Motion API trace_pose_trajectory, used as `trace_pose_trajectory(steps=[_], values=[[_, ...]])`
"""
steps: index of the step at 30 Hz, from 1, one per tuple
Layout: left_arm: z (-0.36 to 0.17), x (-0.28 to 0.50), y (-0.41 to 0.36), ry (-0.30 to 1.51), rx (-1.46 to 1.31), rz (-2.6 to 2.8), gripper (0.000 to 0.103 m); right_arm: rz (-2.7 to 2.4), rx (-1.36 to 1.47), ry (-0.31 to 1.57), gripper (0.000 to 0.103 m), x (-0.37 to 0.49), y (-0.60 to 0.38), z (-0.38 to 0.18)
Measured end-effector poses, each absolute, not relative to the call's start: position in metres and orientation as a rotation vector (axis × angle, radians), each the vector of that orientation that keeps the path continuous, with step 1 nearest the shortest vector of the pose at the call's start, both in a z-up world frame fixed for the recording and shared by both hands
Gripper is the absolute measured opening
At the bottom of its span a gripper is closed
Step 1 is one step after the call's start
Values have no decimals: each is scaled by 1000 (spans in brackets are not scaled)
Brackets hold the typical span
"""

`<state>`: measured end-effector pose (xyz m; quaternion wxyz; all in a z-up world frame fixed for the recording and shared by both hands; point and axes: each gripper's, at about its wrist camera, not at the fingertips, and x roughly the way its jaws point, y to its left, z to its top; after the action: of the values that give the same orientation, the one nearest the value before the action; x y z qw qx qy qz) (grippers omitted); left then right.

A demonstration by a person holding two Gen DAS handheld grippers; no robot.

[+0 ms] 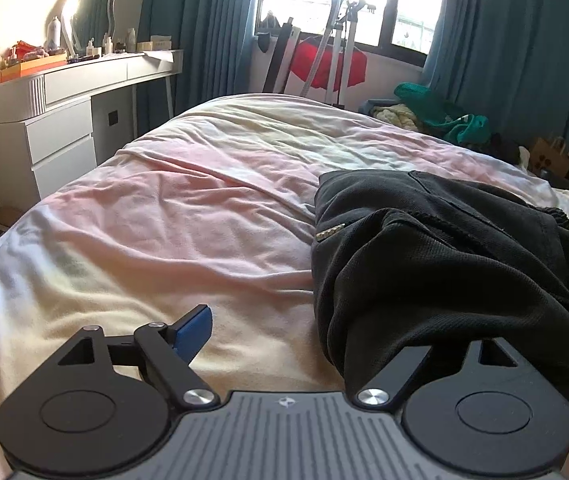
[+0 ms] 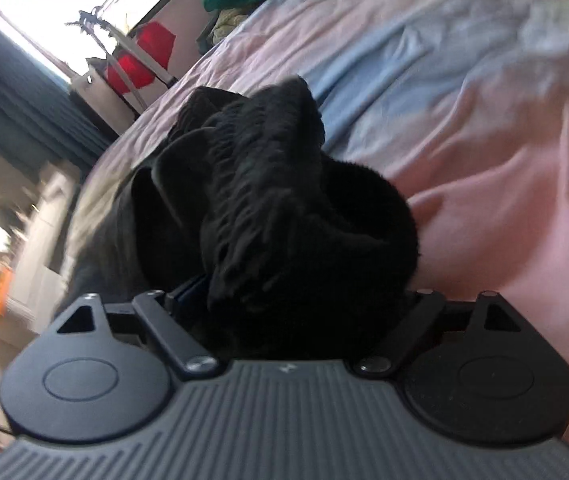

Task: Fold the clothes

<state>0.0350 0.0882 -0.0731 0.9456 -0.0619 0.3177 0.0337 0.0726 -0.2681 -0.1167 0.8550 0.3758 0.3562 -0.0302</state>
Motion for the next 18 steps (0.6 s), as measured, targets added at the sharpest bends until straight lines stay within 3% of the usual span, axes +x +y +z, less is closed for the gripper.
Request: trace_pose_trajectory(steps=[4, 9, 11, 15, 18], values=[[-74, 35, 91, 654, -135, 75, 85, 51, 869, 726, 99, 78, -266, -115], [-75, 34, 90, 662, -132, 94, 88, 190, 1044, 558, 99, 56, -276, -99], [-74, 34, 90, 663, -135, 92, 90, 169, 996, 602, 98, 60, -272, -99], [-71, 32, 87, 657, -93, 78, 94, 31, 829, 769, 80, 71, -255, -113], [-65, 31, 90, 665, -127, 57, 93, 5, 833, 752, 61, 66, -255, -106]])
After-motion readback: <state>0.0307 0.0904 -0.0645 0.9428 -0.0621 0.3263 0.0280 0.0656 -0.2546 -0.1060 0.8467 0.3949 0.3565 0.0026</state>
